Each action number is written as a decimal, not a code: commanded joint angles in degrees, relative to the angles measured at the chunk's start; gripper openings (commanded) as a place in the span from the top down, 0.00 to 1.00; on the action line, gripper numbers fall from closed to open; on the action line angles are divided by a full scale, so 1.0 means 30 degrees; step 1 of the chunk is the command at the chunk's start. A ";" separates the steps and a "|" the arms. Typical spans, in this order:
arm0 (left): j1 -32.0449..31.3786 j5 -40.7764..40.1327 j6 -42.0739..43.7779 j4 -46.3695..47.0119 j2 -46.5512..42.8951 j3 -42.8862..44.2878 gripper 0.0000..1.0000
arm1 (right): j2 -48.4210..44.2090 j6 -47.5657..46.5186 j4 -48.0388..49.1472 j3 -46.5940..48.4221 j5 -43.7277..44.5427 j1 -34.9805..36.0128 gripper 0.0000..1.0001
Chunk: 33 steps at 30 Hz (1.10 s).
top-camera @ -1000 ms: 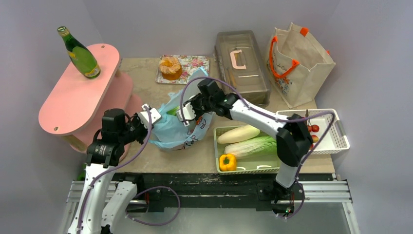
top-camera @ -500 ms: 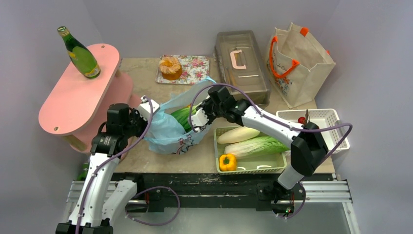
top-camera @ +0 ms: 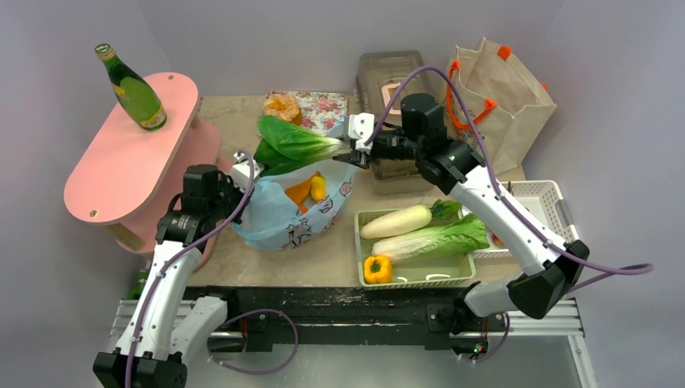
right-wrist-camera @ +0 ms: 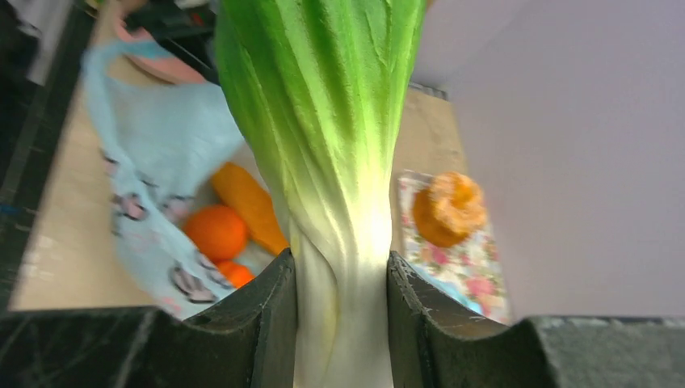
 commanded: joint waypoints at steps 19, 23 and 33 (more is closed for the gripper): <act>0.0077 0.1160 -0.1357 0.0203 -0.0043 0.0354 1.00 | -1.0511 0.1831 -1.3299 -1.0819 0.8501 0.0012 1.00; 0.0073 0.1126 -0.1374 0.0125 -0.0097 0.0484 1.00 | -1.0564 0.3366 -1.3413 -1.2466 0.9283 0.0012 1.00; 0.0080 0.1349 -0.1431 0.0043 -0.0566 0.0266 1.00 | -0.9516 0.3947 -1.4182 -1.1804 1.0114 -0.0049 0.01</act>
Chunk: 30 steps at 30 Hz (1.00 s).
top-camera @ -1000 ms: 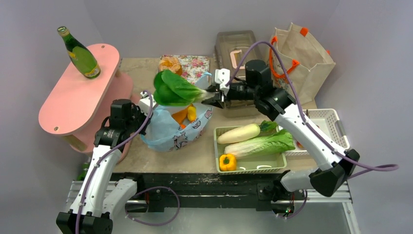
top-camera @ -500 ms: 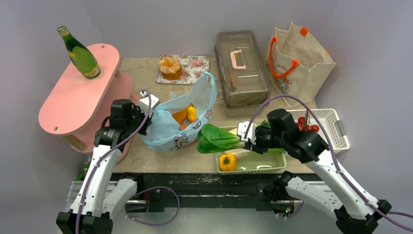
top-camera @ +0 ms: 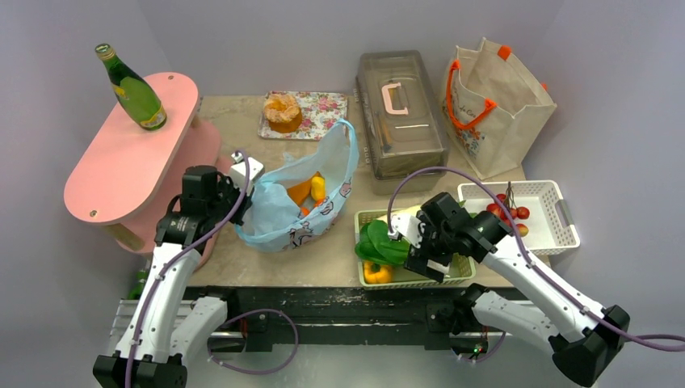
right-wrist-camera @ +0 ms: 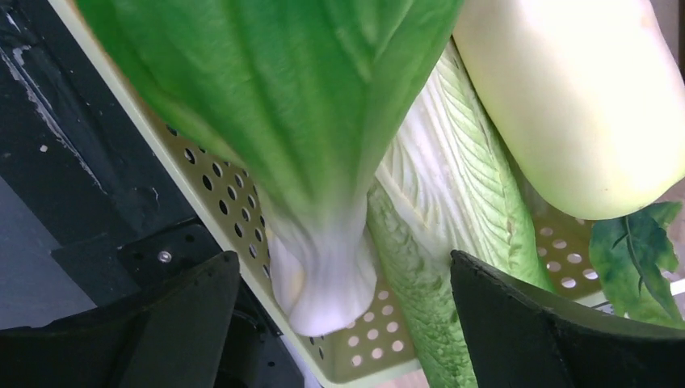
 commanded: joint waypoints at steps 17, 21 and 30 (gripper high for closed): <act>0.0022 0.5634 0.5614 -0.0760 -0.4867 -0.0142 1.00 | 1.0081 0.2496 0.9605 1.3509 -0.5877 0.2753 0.43; -0.0015 0.5420 0.6565 -0.1002 -0.4829 -0.0170 1.00 | 1.3059 0.2228 1.2491 1.3590 -0.4920 0.4202 0.59; -0.0012 0.4037 0.5258 -0.0538 -0.3992 -0.0152 1.00 | 1.7856 0.1634 1.8185 1.1396 -0.0546 0.4148 0.54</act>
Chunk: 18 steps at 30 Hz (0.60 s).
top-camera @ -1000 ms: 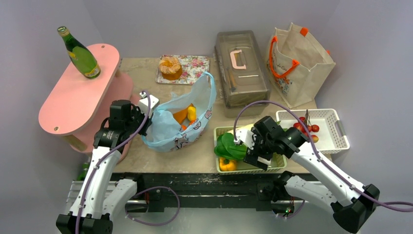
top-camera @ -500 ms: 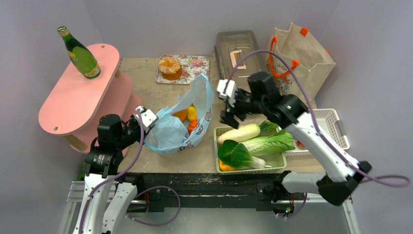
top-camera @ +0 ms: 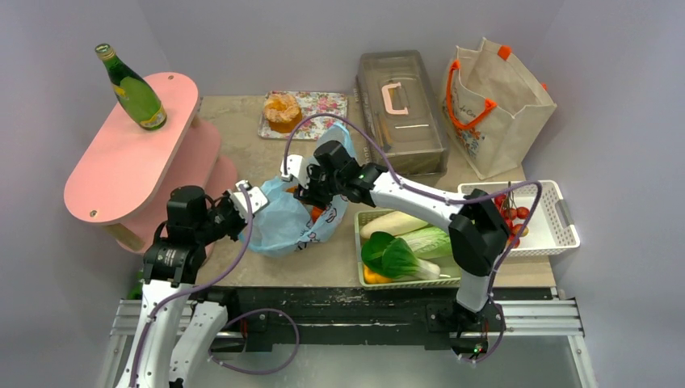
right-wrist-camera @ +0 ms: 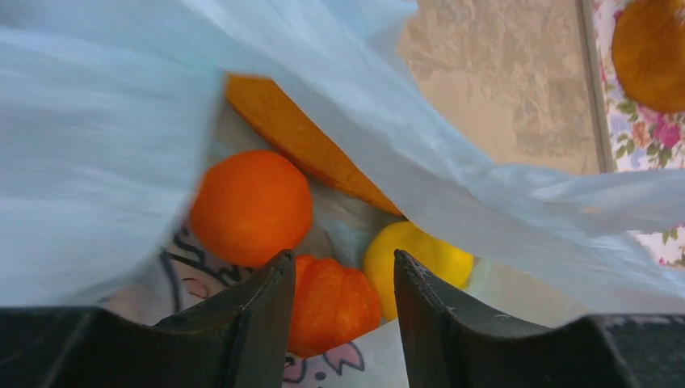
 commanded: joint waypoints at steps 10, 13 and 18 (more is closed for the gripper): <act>-0.0016 -0.0503 -0.0930 0.0645 0.0988 0.0775 1.00 | 0.4666 -0.0190 0.2932 0.1806 0.4851 -0.0874 0.36; -0.0008 -0.0507 -0.0983 0.0721 0.1174 0.0793 1.00 | 0.6129 -0.0047 0.1688 0.3078 0.5722 -0.0863 0.25; -0.0024 -0.0583 -0.1047 0.0661 0.1273 0.0693 1.00 | 0.7484 -0.0139 0.0227 0.4205 0.6725 -0.0987 0.15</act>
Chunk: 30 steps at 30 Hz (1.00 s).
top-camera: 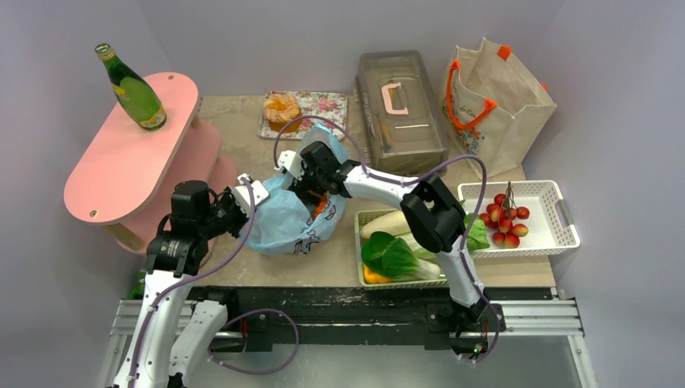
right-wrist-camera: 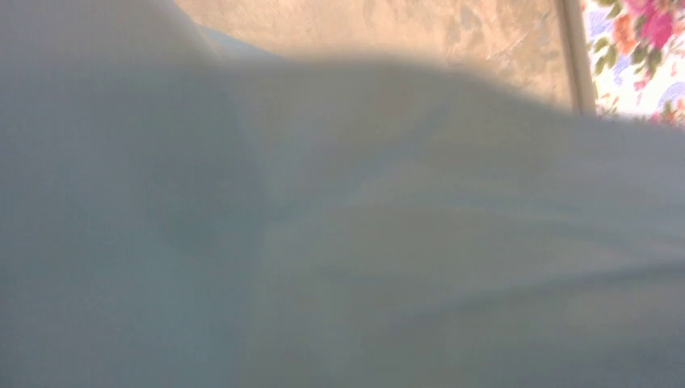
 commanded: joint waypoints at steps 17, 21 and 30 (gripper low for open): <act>-0.0004 -0.0302 -0.0763 0.1211 0.0771 0.0376 1.00 | -0.2533 0.1090 -0.3318 0.2641 -0.4636 -0.0636 0.87; 0.0000 -0.0463 -0.0902 0.1372 0.0973 0.0297 1.00 | -0.4161 0.1987 -0.4563 0.3608 -0.7600 -0.0774 0.86; -0.0002 -0.0855 -0.1419 0.1504 0.1118 0.0026 1.00 | -0.7112 0.3942 -0.7311 0.4238 -1.3714 -0.1870 0.87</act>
